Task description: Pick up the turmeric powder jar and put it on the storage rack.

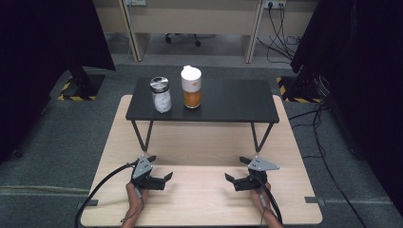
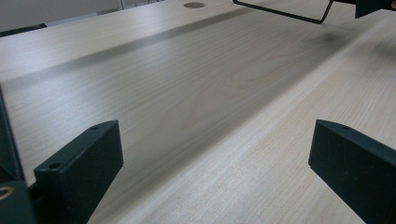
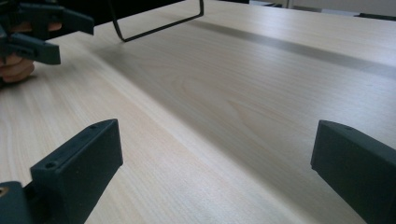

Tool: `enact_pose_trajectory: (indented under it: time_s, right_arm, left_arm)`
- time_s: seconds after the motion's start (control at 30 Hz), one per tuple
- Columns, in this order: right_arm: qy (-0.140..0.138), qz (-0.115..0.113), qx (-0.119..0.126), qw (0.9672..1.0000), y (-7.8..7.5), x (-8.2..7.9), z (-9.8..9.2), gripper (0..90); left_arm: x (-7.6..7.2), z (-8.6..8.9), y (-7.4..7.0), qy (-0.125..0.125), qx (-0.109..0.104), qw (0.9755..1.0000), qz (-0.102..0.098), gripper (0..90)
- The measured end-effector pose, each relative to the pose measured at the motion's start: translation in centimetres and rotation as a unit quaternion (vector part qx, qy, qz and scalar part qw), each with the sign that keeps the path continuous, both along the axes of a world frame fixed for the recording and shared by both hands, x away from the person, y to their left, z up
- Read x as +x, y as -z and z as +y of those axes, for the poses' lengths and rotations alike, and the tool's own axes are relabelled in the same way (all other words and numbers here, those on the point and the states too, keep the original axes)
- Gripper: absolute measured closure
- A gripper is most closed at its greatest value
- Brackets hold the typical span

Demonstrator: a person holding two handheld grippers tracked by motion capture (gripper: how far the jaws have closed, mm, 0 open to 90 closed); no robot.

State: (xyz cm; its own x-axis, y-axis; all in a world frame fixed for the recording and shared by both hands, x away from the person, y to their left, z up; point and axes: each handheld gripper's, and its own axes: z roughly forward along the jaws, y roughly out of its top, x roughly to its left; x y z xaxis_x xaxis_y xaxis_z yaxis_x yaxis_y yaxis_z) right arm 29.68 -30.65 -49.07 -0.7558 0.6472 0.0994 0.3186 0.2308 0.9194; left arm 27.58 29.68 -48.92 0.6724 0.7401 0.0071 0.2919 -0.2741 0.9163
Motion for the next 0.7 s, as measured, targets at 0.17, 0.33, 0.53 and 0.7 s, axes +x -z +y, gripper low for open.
enact_pose_trajectory:
  time_s: [0.17,0.33,0.53,0.7]
  right_arm:
    - [-0.003,0.003,-0.009,1.0,-0.23,0.13,0.25,2.1]
    - [-0.003,0.004,-0.009,0.9999,-0.25,0.15,0.27,2.1]
    - [-0.006,0.002,-0.014,0.9999,-0.31,0.16,0.37,2.1]
    - [-0.006,0.002,-0.016,0.9999,-0.37,0.16,0.44,2.1]
  left_arm:
    - [-0.01,0.0,0.0,0.0,0.0,1.0,0.0,2.4]
    - [0.01,-0.01,-0.01,-0.001,0.0,1.0,0.001,2.4]
    - [0.04,0.0,-0.03,-0.001,0.0,1.0,0.002,2.4]
    - [-0.01,-0.01,-0.01,-0.001,0.0,1.0,0.0,2.4]
